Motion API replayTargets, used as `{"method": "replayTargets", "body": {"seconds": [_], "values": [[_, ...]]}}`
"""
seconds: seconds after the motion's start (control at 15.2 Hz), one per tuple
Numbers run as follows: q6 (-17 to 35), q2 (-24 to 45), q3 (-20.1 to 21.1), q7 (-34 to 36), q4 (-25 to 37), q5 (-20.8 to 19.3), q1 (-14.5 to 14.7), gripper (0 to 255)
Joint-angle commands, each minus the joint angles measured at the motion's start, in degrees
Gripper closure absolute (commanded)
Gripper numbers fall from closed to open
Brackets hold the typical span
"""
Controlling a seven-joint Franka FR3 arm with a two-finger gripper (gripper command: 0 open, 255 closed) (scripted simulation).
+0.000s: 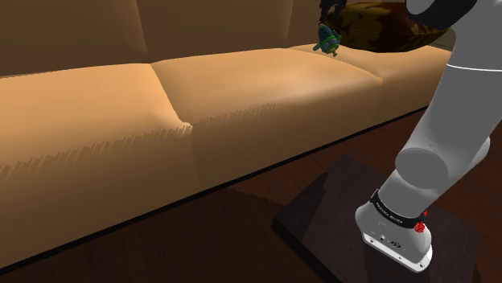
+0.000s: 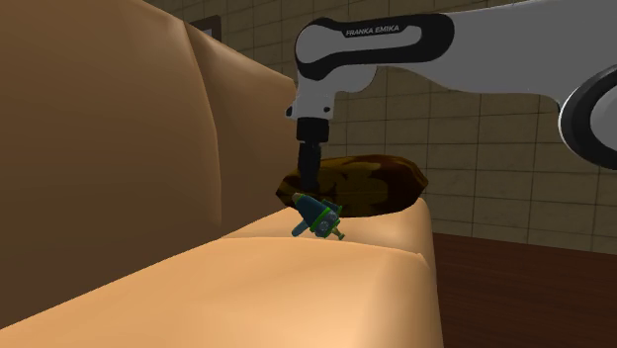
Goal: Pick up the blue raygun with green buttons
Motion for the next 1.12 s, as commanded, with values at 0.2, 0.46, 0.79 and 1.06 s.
{"method": "replayTargets", "body": {"seconds": [0.2,0.46,0.79,1.06], "values": [[3.96,-0.96,0.06,-0.26,-4.81,-0.37,0.38,0],[5.34,-1.38,0.10,-0.30,-6.59,-0.54,0.53,255],[5.35,-1.47,0.11,-0.25,-6.68,-0.57,0.57,255],[5.42,-1.49,0.12,-0.25,-6.76,-0.58,0.58,255]]}}
